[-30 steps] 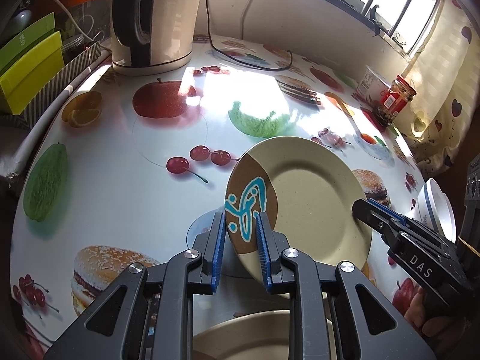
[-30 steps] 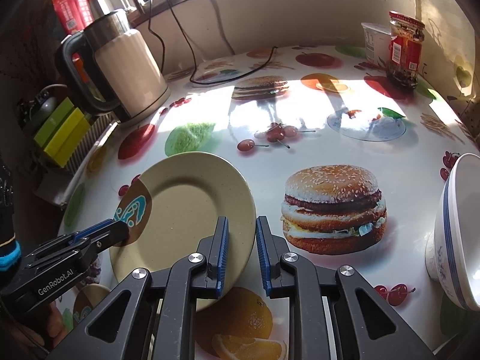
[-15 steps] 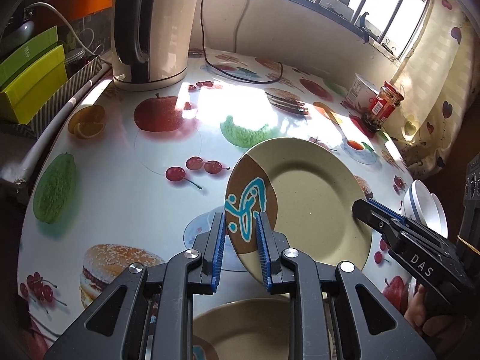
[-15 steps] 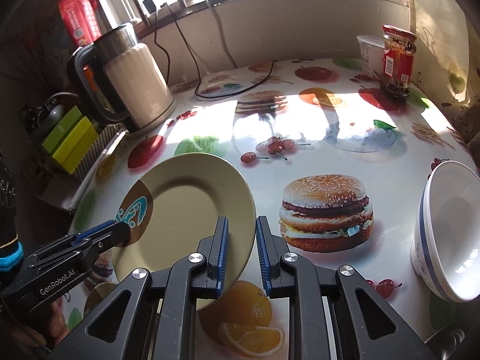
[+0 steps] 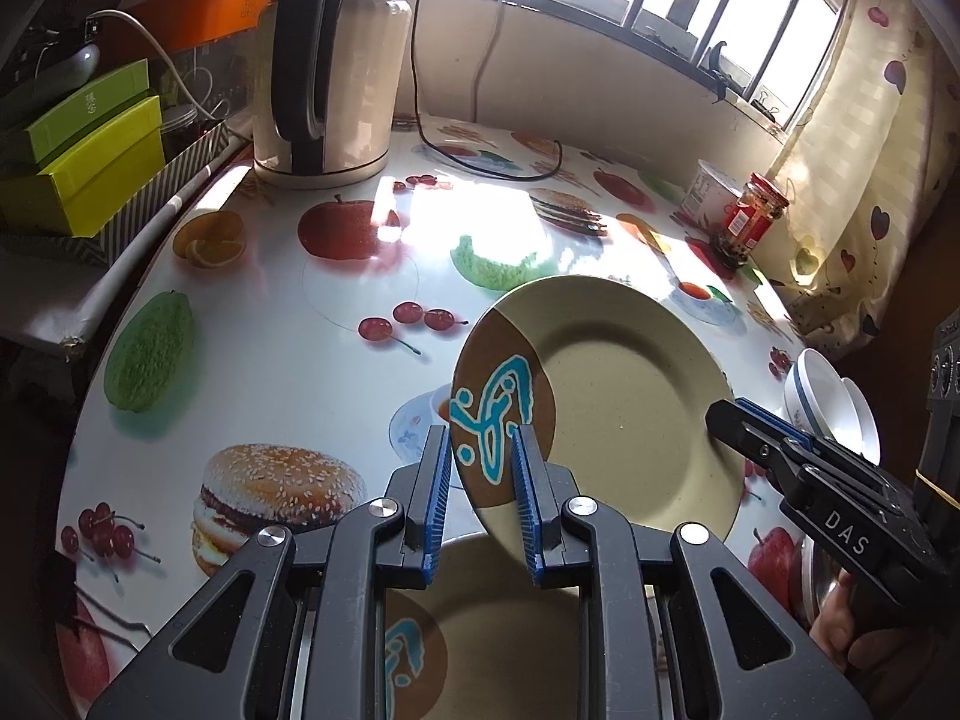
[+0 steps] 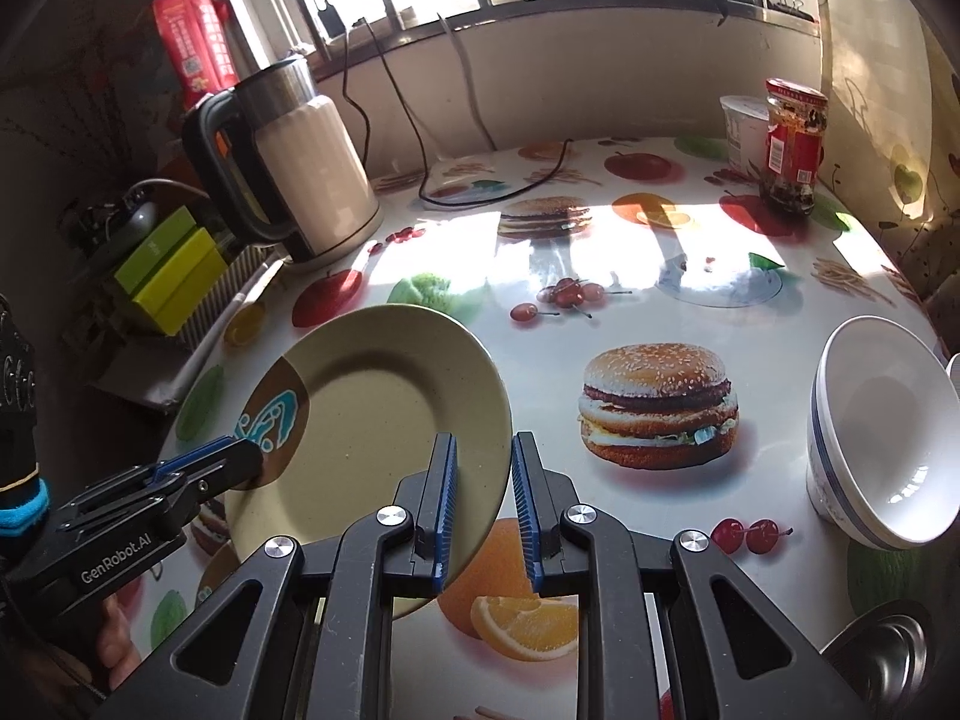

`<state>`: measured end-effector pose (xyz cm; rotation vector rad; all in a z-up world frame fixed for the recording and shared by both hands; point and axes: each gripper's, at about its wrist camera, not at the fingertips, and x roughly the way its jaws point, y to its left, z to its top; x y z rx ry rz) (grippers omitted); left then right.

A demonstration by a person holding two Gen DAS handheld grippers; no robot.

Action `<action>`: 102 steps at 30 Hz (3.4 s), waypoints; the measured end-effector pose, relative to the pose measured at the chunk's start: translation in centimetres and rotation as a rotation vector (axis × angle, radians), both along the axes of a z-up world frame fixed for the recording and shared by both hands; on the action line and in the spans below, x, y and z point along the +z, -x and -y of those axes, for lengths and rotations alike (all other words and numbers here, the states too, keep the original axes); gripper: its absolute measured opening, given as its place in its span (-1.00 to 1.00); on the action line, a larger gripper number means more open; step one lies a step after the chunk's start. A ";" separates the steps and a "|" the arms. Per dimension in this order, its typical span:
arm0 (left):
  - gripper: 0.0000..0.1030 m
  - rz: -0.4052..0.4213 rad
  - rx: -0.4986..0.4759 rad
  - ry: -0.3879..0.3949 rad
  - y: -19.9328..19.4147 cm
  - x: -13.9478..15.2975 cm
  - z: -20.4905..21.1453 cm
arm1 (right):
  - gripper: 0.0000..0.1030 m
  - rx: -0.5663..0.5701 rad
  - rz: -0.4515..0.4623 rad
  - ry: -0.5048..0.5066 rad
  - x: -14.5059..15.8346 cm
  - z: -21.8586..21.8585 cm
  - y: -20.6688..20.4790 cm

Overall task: Organize plates and bowls
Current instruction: 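Lift the held plate with the left gripper and carry it onto the stack, then open the left gripper to release the plate and pull back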

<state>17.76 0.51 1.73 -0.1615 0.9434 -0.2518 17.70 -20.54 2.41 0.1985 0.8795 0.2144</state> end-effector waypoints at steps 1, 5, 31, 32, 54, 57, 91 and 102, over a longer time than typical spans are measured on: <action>-0.58 0.001 0.000 -0.001 0.3 0.0 -0.1 | -0.64 0.002 0.001 -0.001 0.0 -0.1 0.2; -0.58 0.004 0.013 0.004 1.4 0.1 -0.7 | -0.64 0.016 0.004 0.004 0.2 -0.6 1.3; -0.58 -0.014 0.060 -0.001 6.9 -1.3 -3.0 | -0.64 0.080 -0.003 0.016 -0.5 -3.4 6.4; -0.58 -0.015 0.061 -0.001 7.1 -1.4 -3.2 | -0.64 0.082 -0.003 0.016 -0.6 -3.4 6.5; -0.58 -0.042 0.091 -0.014 9.6 -2.9 -4.1 | -0.64 0.122 -0.035 0.032 -2.0 -4.6 8.7; -0.58 -0.050 0.093 -0.020 9.8 -3.2 -4.2 | -0.64 0.127 -0.041 0.031 -2.2 -4.8 8.7; -0.58 -0.062 0.112 -0.005 10.3 -3.3 -4.6 | -0.60 0.133 -0.063 0.034 -3.0 -5.1 9.4; -0.34 -0.058 0.107 0.012 10.6 -3.0 -4.4 | -0.60 0.141 -0.080 0.010 -2.9 -5.2 9.6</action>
